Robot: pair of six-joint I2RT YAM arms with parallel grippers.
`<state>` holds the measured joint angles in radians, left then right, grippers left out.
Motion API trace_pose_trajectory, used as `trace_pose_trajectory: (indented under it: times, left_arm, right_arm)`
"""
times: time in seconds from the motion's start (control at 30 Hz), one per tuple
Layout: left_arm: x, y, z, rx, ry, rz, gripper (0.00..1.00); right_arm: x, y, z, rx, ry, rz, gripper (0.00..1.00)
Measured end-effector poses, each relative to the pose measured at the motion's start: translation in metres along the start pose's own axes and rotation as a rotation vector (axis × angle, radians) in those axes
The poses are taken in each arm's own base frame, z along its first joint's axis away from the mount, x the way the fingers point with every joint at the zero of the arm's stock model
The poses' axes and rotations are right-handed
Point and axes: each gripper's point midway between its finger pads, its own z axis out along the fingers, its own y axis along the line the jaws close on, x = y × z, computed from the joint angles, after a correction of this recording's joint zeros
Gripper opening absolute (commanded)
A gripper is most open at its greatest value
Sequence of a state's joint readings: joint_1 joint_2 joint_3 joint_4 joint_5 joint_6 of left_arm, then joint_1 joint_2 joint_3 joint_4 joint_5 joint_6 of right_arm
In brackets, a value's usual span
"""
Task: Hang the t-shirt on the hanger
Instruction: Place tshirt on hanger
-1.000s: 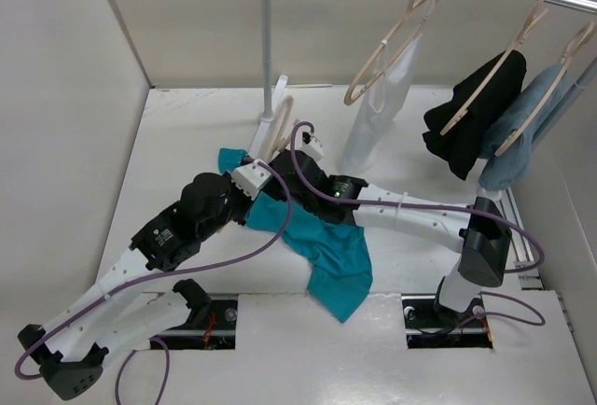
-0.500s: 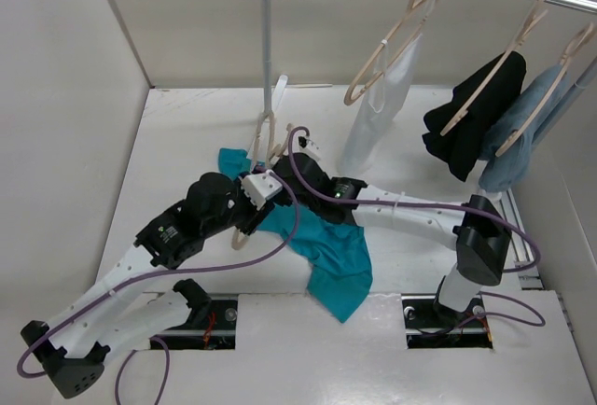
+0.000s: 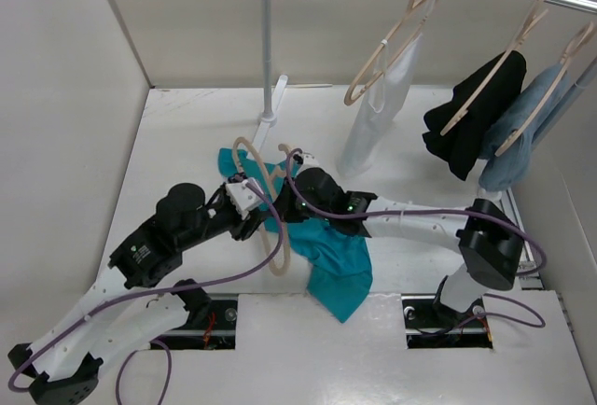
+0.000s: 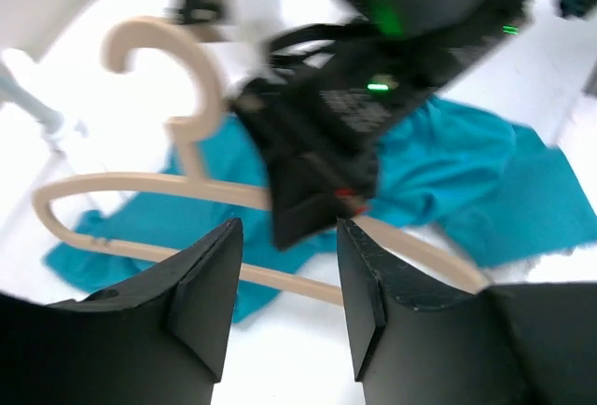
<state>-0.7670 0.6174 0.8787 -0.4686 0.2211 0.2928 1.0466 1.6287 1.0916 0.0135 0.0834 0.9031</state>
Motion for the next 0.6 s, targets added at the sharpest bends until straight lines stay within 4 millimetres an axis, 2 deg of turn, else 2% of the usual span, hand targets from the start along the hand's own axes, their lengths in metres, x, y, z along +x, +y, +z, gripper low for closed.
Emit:
trace_pose_trajectory:
  times: [0.07,0.23,0.3,0.47,0.53,0.6]
  left_arm:
    - [-0.009,0.008,-0.006,-0.052,-0.035,0.001,0.39]
    - [-0.024,0.027,-0.019,-0.157,-0.081,0.041,0.66]
    - [-0.023,0.031,-0.018,-0.168,-0.071,0.071,0.71]
    - [-0.014,0.031,-0.001,-0.134,-0.009,0.127,0.71]
    - [-0.009,0.03,0.007,-0.116,0.019,0.126,0.67]
    - [-0.005,0.029,0.015,-0.104,0.042,0.116,0.64]
  right_arm:
    - [0.004,0.0,-0.012,-0.037,0.009,-0.047,0.0]
    - [0.015,-0.004,-0.045,-0.112,0.045,-0.18,0.0]
    - [0.016,0.002,-0.055,-0.162,0.058,-0.236,0.0]
    - [0.016,0.012,-0.078,-0.23,0.075,-0.323,0.0]
    - [0.014,0.003,-0.089,-0.217,0.076,-0.321,0.0]
    - [0.012,-0.014,-0.103,-0.181,0.078,-0.302,0.0]
